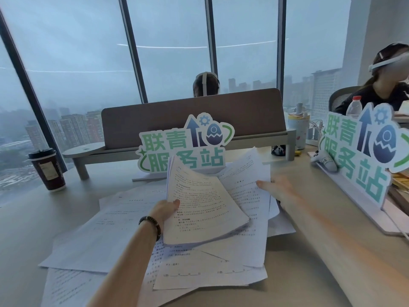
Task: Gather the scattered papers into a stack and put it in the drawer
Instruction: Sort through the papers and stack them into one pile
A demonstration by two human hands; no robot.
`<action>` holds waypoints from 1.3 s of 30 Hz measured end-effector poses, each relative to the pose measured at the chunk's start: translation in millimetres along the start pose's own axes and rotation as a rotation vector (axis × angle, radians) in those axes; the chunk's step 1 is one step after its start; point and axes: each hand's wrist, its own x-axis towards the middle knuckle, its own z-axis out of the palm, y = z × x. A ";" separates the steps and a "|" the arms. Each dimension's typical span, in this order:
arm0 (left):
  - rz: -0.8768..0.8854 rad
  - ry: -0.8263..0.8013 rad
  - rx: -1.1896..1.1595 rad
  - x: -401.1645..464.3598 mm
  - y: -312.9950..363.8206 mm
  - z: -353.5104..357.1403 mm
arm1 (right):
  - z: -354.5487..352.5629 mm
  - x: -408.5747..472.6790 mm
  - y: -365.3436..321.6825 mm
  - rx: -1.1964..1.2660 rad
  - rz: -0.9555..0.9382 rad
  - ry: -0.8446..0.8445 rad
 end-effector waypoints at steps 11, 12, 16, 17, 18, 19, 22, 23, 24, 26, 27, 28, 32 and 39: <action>0.010 -0.029 -0.112 2.7 -0.7 1.6 | -1.8 -2.9 0.5 -0.238 -0.025 -0.024; 0.011 -0.036 -0.129 2.8 -0.9 1.8 | -2.9 -3.1 1.2 -0.231 -0.023 -0.001; 0.008 -0.057 -0.195 4.6 -1.6 0.1 | -5.8 -6.6 -0.4 -0.160 -0.030 0.039; 0.006 -0.061 -0.206 5.1 -1.6 -0.6 | -6.3 -8.5 -1.1 -0.145 -0.028 0.044; 0.002 -0.065 -0.217 5.7 -1.9 -1.5 | -6.0 -7.4 0.2 -0.136 -0.031 0.048; -0.002 -0.069 -0.226 5.5 -1.7 -2.0 | -5.6 -9.6 0.2 -0.142 -0.024 0.048; -0.017 -0.106 -0.276 3.3 -0.6 -3.2 | -2.0 -9.7 4.6 -0.191 -0.038 0.039; -0.023 -0.119 -0.288 2.6 -0.3 -3.9 | -1.4 -10.9 4.2 -0.206 -0.046 0.044; -0.027 -0.135 -0.295 2.4 -0.1 -4.1 | -1.0 -7.8 6.6 -0.200 -0.050 0.056; -0.032 -0.154 -0.304 1.6 0.0 -4.9 | -2.2 -2.4 11.2 -0.164 -0.016 0.072; -0.036 -0.160 -0.305 1.7 -0.3 -4.9 | -3.9 -2.5 11.7 -0.121 0.013 0.069; -0.041 -0.170 -0.303 1.9 -0.6 -4.4 | -5.0 0.0 13.4 -0.042 0.042 0.065; -0.054 -0.185 -0.271 0.5 -0.2 0.6 | -7.4 -8.8 3.3 0.133 0.111 0.018; -0.042 -0.146 -0.222 -1.7 -0.8 3.3 | -10.1 -33.3 -32.0 -0.154 0.017 -0.208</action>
